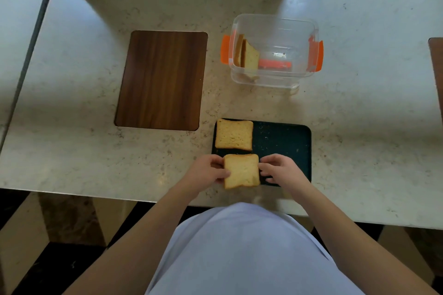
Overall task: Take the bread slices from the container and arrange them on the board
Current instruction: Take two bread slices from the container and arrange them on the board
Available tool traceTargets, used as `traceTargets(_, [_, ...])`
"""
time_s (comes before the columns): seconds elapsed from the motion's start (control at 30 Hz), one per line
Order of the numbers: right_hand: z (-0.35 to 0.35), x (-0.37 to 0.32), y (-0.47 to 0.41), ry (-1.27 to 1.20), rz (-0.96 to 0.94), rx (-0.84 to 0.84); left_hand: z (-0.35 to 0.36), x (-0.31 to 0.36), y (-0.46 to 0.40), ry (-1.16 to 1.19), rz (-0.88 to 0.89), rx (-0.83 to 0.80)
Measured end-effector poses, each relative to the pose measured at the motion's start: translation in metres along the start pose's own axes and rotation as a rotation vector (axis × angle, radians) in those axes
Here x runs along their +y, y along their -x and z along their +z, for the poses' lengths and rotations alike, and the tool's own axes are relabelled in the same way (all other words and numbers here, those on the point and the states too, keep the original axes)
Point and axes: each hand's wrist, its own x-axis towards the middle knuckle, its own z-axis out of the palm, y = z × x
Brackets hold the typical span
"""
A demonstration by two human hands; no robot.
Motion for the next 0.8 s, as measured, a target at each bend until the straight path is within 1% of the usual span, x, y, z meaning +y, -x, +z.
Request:
traceTargets(0.1, [0.005, 0.0, 0.002, 0.046, -0.002, -0.003, -0.002, 0.001, 0.003, -0.042, 0.034, -0.016])
traceTargets(0.17, [0.005, -0.004, 0.003, 0.002, -0.021, 0.0, -0.004, 0.005, 0.008, -0.063, 0.108, -0.004])
traceTargets(0.2, [0.004, -0.007, 0.004, -0.089, -0.015, -0.006, -0.006, 0.007, 0.011, -0.093, 0.19, 0.026])
traceTargets(0.23, [0.003, -0.009, 0.005, -0.252, 0.024, -0.021, -0.007, 0.009, 0.015, -0.135, 0.298, 0.061])
traceTargets(0.3, [-0.001, -0.012, 0.007, -0.617, 0.154, -0.075, -0.008, 0.012, 0.02, -0.235, 0.531, 0.113])
traceTargets(0.33, [-0.002, -0.011, 0.007, -0.714, 0.194, -0.101, -0.009, 0.013, 0.022, -0.321, 0.636, 0.13])
traceTargets(0.37, [-0.003, -0.01, 0.008, -0.738, 0.22, -0.125, -0.009, 0.013, 0.024, -0.429, 0.735, 0.143])
traceTargets(0.43, [-0.001, -0.008, 0.01, -0.683, 0.226, -0.154, -0.01, 0.011, 0.022, -0.647, 0.919, 0.164])
traceTargets(0.47, [0.001, -0.007, 0.01, -0.65, 0.213, -0.155, -0.011, 0.009, 0.021, -0.729, 0.972, 0.175])
traceTargets(0.5, [0.003, -0.007, 0.011, -0.64, 0.201, -0.149, -0.011, 0.006, 0.018, -0.772, 0.98, 0.195])
traceTargets(0.53, [0.004, -0.007, 0.012, -0.658, 0.193, -0.146, -0.009, 0.003, 0.015, -0.748, 0.926, 0.23])
traceTargets(0.57, [0.005, -0.007, 0.012, -0.687, 0.19, -0.15, -0.007, -0.001, 0.012, -0.64, 0.798, 0.271])
traceTargets(0.6, [0.007, -0.006, 0.013, -0.71, 0.193, -0.156, -0.006, -0.004, 0.011, -0.439, 0.596, 0.299])
traceTargets(0.63, [0.01, -0.005, 0.013, -0.715, 0.202, -0.161, -0.004, -0.005, 0.01, -0.155, 0.346, 0.296])
traceTargets(0.67, [0.013, -0.004, 0.014, -0.703, 0.212, -0.165, -0.002, -0.007, 0.009, 0.099, 0.122, 0.268])
traceTargets(0.7, [0.016, -0.002, 0.015, -0.678, 0.22, -0.169, -0.002, -0.011, 0.006, 0.284, -0.04, 0.231])
traceTargets(0.73, [0.02, -0.001, 0.015, -0.652, 0.226, -0.17, -0.002, -0.016, 0.004, 0.339, -0.116, 0.19])
traceTargets(0.8, [0.027, 0.0, 0.015, -0.617, 0.231, -0.154, -0.004, -0.023, 0.001, 0.314, -0.131, 0.13])
